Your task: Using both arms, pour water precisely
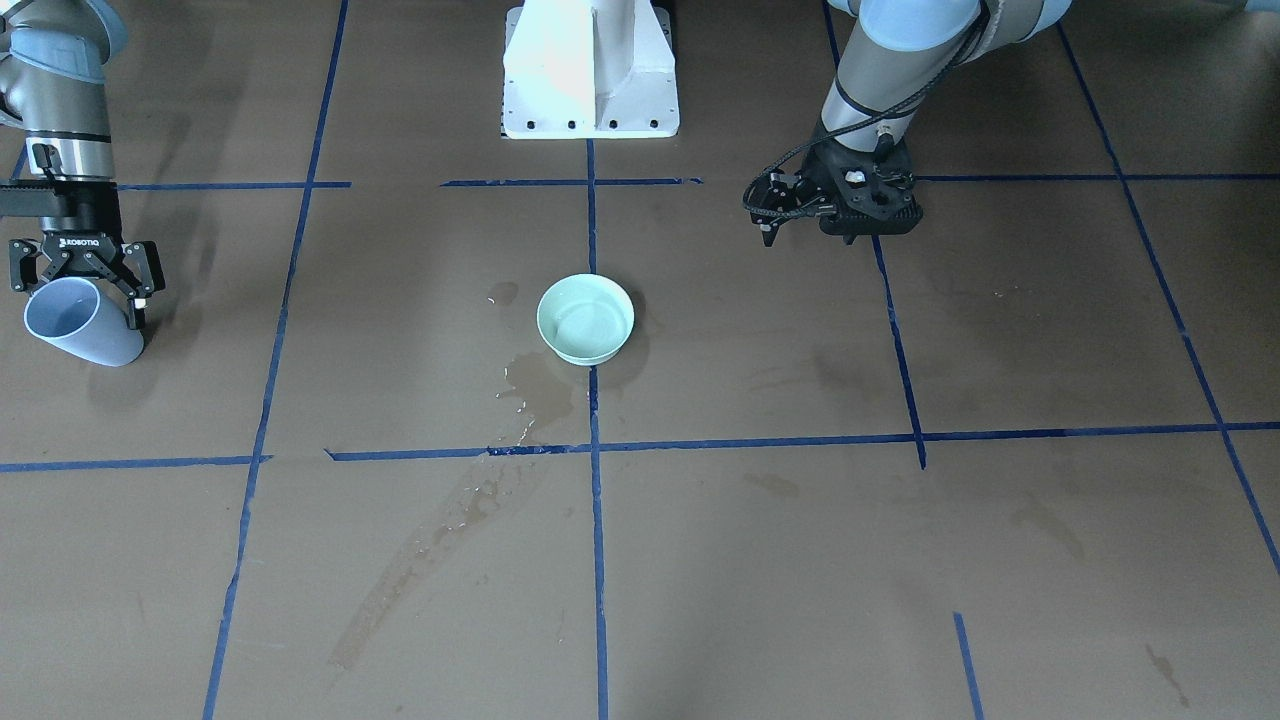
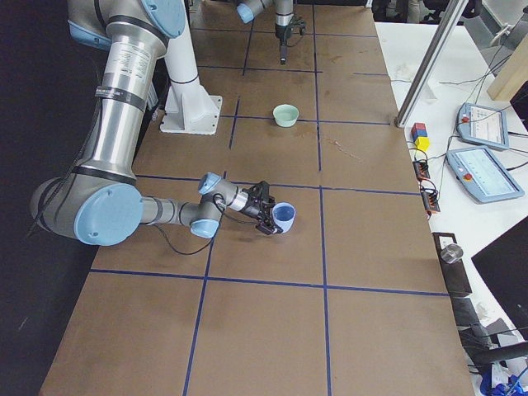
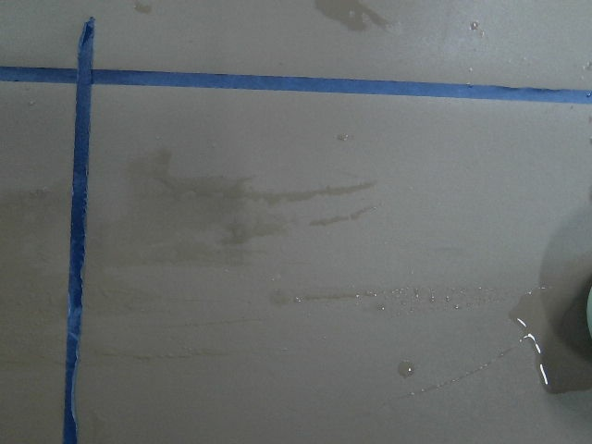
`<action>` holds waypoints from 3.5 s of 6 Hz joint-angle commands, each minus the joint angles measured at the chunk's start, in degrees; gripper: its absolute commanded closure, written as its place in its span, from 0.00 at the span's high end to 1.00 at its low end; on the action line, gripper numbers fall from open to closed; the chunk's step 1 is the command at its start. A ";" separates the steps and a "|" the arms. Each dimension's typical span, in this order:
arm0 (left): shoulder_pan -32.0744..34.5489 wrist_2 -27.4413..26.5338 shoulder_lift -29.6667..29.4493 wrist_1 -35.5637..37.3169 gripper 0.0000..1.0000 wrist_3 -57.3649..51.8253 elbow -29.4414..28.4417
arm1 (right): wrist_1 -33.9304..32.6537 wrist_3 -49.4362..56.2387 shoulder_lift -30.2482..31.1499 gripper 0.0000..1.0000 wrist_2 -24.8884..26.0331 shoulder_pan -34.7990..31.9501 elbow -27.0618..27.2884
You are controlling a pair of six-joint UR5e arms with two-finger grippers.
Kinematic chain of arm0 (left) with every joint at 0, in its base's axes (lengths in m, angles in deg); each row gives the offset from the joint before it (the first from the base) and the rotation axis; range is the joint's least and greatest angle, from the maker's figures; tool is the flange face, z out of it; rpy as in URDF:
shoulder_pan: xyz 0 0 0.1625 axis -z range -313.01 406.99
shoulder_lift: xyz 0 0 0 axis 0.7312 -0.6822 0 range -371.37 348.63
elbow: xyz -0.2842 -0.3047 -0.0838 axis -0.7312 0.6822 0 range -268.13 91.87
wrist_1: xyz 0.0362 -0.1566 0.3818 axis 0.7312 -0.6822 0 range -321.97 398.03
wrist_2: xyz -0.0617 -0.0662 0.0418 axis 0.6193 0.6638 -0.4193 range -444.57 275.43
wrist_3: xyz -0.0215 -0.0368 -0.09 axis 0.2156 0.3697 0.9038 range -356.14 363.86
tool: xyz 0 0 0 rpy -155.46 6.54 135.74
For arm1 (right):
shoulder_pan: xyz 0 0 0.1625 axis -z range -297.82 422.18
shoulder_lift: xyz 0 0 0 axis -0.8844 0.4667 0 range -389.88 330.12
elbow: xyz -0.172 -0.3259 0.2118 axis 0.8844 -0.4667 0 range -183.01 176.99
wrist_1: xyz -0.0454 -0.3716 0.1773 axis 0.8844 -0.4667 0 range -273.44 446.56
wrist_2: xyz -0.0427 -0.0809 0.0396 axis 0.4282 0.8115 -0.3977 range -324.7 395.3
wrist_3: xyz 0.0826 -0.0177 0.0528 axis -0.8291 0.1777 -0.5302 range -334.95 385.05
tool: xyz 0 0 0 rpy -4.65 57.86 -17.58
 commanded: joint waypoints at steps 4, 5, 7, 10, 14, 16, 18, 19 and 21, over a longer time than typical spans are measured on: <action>-0.03 -0.09 0.29 0.00 1.00 0.00 0.00 | 4.19 -0.09 -1.00 0.26 3.40 -0.03 -1.99; -0.03 -0.09 0.29 0.00 1.00 0.00 0.00 | 4.19 0.00 -1.00 0.11 4.45 -0.03 -2.08; -0.03 -0.09 0.29 0.00 1.00 0.00 0.00 | 4.27 0.17 -1.08 0.03 5.69 0.06 -1.03; -0.03 -0.09 0.20 -0.09 1.00 0.00 0.00 | 3.22 2.71 -2.39 0.00 5.26 0.32 6.43; -0.03 -0.09 0.02 -0.18 1.00 0.00 -0.09 | -29.48 3.87 -18.52 0.01 5.26 1.02 16.63; -0.03 0.00 -0.15 -0.26 1.00 0.00 0.00 | -44.94 3.87 -31.94 0.00 9.53 5.57 16.03; -0.11 0.00 -0.15 -0.35 1.00 0.00 0.17 | -61.23 3.87 -42.36 0.01 12.89 10.14 15.50; -0.03 0.00 -0.15 -0.35 1.00 -0.09 0.26 | -67.82 3.87 -44.66 0.01 14.82 11.30 15.33; -0.03 0.09 -0.15 -0.35 1.00 0.00 0.26 | -74.62 6.65 -46.34 0.02 15.71 11.92 15.24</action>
